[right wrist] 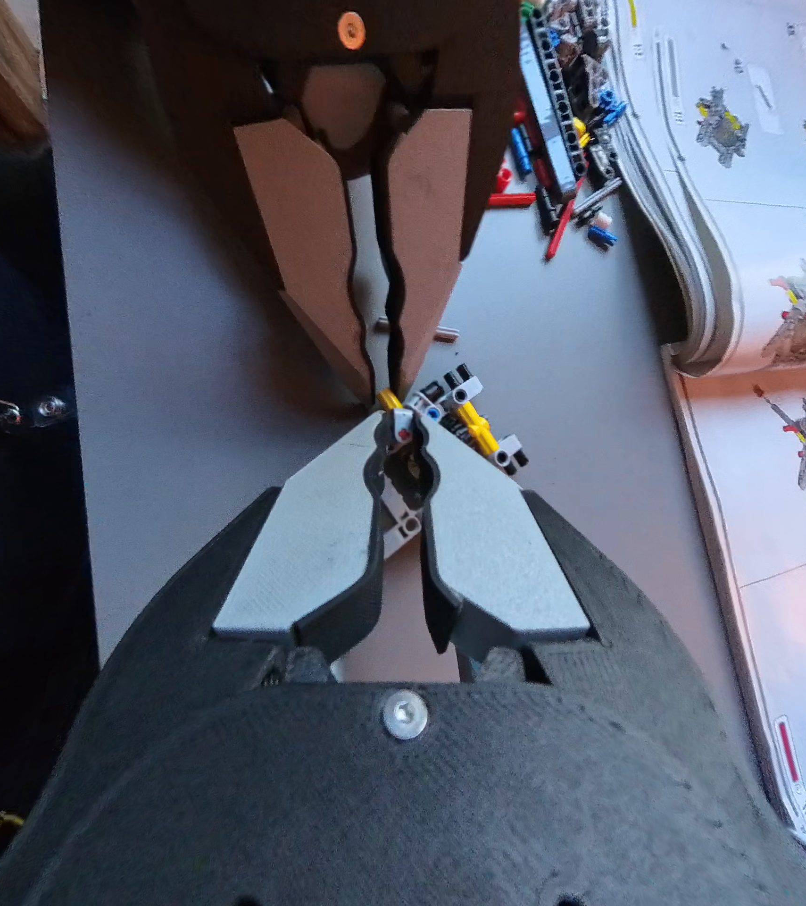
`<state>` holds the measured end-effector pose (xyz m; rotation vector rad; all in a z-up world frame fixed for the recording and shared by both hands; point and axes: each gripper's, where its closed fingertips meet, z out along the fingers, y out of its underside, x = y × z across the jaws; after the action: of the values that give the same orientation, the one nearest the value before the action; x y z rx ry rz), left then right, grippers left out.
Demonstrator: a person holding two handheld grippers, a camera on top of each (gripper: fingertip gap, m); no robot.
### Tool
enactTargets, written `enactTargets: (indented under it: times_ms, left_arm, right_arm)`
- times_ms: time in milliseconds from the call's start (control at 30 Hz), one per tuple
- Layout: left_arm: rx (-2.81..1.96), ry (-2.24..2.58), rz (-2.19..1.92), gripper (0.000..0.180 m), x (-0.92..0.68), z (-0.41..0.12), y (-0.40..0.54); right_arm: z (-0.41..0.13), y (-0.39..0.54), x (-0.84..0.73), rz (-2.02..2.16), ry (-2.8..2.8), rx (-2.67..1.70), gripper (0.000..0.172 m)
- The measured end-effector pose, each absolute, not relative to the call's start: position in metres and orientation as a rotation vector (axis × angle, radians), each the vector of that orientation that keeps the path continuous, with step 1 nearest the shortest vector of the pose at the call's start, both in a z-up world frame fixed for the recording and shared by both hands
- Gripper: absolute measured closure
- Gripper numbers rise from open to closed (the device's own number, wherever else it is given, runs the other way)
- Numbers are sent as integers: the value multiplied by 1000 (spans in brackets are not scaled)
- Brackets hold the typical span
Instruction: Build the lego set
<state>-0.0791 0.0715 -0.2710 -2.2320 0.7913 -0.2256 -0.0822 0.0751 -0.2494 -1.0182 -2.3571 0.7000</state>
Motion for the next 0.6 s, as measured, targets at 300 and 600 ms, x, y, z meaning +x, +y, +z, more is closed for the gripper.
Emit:
enactTargets:
  times_ms: [300, 600]
  left_arm:
    - [-2239, 723, -266, 171, -80, -271, 76]
    - [-2234, 744, -262, 176, -81, -272, 79]
  right_arm:
    - [-253, 74, -82, 637, -2412, -1009, 166]
    - [-255, 74, -83, 613, -2429, -909, 167]
